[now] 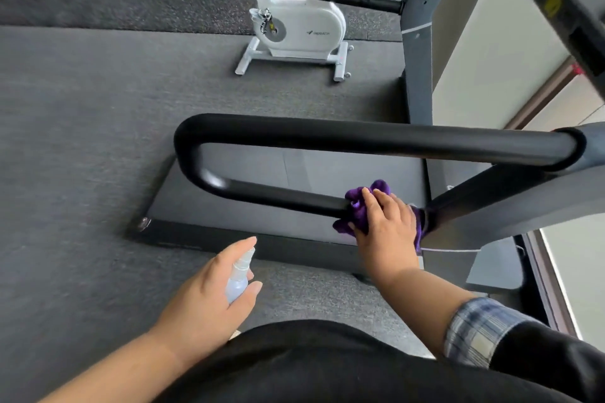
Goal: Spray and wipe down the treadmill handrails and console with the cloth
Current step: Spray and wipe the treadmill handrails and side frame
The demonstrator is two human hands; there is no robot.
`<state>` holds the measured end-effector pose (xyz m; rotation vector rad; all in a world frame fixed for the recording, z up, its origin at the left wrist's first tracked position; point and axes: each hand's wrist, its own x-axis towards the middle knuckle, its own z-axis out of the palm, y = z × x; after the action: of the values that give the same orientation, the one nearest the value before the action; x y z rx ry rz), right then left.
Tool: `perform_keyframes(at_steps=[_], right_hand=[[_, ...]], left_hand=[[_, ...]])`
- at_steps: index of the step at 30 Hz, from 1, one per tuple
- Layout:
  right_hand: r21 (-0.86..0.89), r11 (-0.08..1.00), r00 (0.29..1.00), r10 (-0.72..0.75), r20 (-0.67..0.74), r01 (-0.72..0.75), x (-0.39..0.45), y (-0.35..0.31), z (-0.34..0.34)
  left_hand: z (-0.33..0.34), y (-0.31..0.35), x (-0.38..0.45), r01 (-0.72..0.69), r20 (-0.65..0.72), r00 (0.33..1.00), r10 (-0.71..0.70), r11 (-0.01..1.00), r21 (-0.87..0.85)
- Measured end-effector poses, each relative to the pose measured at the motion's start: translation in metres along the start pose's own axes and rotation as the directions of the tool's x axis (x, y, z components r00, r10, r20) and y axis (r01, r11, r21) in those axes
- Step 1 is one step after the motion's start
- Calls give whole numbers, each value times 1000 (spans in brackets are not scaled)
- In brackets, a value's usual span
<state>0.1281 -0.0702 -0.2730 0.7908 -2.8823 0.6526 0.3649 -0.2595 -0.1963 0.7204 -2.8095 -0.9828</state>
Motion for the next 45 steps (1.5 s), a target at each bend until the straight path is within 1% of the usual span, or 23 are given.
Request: perform_keyframes(at_steps=[3,6,13,16,22,24,27,30,34,36,39,41,43,45], right_hand=[[48,998,997,48,-52,-46,-4,-16,9],[80,990,991,121,-53,-116,-6,-39,18],[81,982,983,176,-42,-172,-3,-111,40],[98,968,970,238,-57,-232,-1,-147,48],[151,967,974,216,-72,-204,14,-249,76],[219,945,957,270,-104,-243,16,-280,86],[369,872,906,396,-150,-321,12,-303,93],[489,805,867,466,-175,-334,9,-321,92],[610,705,839,532,-117,-362,7,-340,82],[644,665,839,540,-63,-379,1,-344,72],[698,605,858,514,26,-383,-14,-347,58],[712,543,842,525,127,-446,-25,-351,49],[740,418,791,560,246,-527,-38,-354,43],[786,278,762,551,340,-552,-47,-359,37]], left_hand=[[-11,-11,-5,49,7,999,-49,999,14],[-21,-23,-6,35,4,999,-35,999,33],[-59,-71,-1,-12,56,998,9,998,61],[-87,-101,-5,-18,65,998,13,998,68],[-140,-161,-6,-83,83,993,81,996,21],[-156,-179,-5,-120,101,988,117,992,24],[-174,-205,-6,-173,131,977,169,985,19],[-183,-221,-1,-194,166,967,193,981,-8],[-183,-218,11,-273,164,947,276,961,-38],[-182,-213,20,-303,161,938,308,951,-55],[-179,-207,30,-342,164,922,351,936,-80],[-176,-203,34,-349,167,917,364,931,-112],[-171,-198,37,-332,154,921,357,928,-168],[-166,-190,40,-290,112,938,327,921,-259]])
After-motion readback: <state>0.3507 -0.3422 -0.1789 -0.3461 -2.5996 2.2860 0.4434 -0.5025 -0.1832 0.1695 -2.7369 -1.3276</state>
